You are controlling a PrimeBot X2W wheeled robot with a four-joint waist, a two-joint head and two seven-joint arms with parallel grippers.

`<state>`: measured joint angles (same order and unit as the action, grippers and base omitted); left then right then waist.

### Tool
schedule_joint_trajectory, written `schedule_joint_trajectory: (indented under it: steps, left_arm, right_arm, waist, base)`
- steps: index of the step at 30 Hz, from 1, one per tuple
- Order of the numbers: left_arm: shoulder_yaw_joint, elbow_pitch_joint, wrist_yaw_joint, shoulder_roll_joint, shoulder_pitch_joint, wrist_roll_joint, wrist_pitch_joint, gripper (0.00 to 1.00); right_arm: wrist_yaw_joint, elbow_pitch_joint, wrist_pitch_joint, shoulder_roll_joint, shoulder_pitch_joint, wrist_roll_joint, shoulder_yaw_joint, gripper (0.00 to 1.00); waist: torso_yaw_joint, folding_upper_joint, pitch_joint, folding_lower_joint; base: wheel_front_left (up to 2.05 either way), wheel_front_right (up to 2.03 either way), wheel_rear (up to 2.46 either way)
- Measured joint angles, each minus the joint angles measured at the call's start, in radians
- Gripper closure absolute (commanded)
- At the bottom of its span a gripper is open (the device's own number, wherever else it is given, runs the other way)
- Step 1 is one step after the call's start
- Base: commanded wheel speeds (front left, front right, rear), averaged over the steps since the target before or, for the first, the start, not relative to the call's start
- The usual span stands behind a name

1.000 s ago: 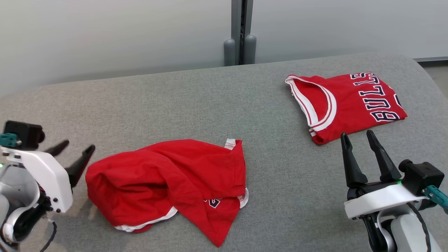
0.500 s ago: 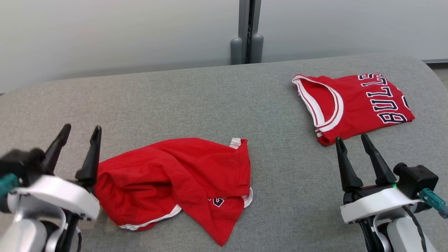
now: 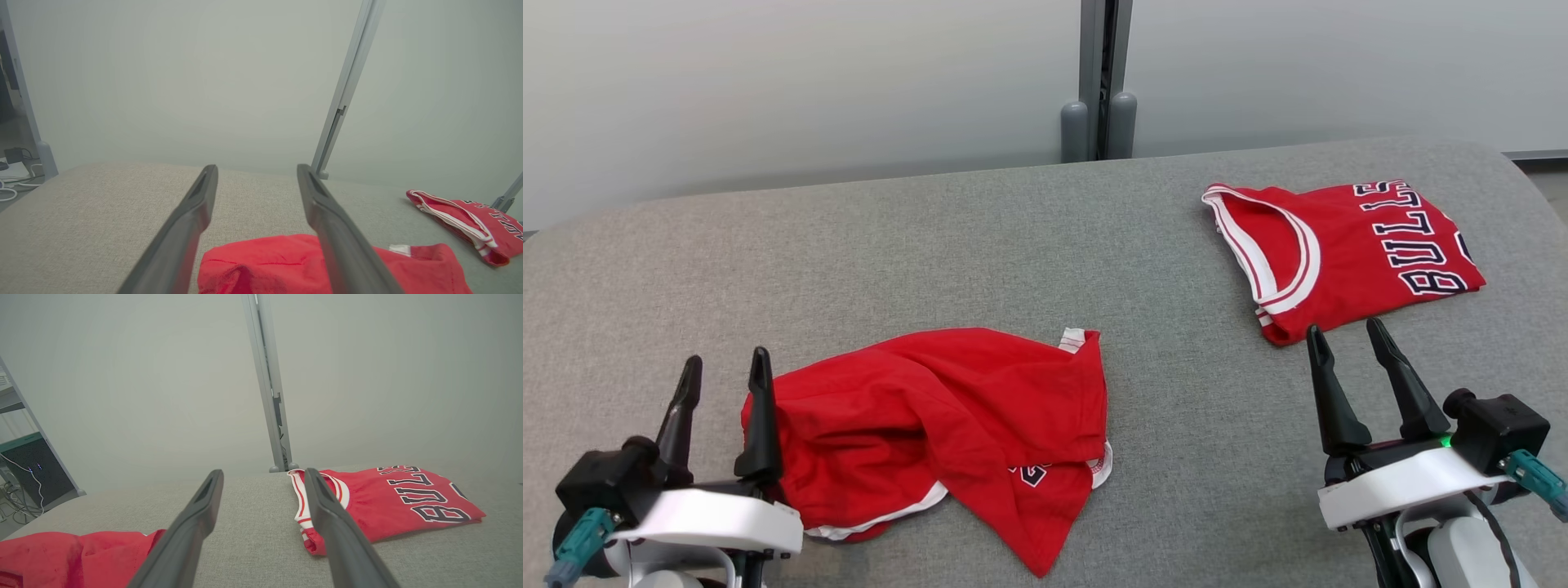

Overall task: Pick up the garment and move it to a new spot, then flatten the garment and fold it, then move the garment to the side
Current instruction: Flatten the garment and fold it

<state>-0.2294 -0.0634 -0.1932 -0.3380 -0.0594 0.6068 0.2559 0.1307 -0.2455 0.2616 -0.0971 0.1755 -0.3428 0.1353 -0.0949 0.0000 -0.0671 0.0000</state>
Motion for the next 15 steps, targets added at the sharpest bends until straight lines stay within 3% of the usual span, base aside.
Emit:
schedule_joint_trajectory:
  steps: [15]
  left_arm:
    - [0.114, -0.027, 0.105, 0.115, 0.034, -0.126, 0.007, 0.0]
  right_arm:
    - [0.0, 0.06, 0.0, -0.012, -0.021, 0.012, 0.041, 0.0]
  waist:
    - [0.02, 0.0, 0.003, 0.0]
  base:
    - [0.0, 0.0, 0.0]
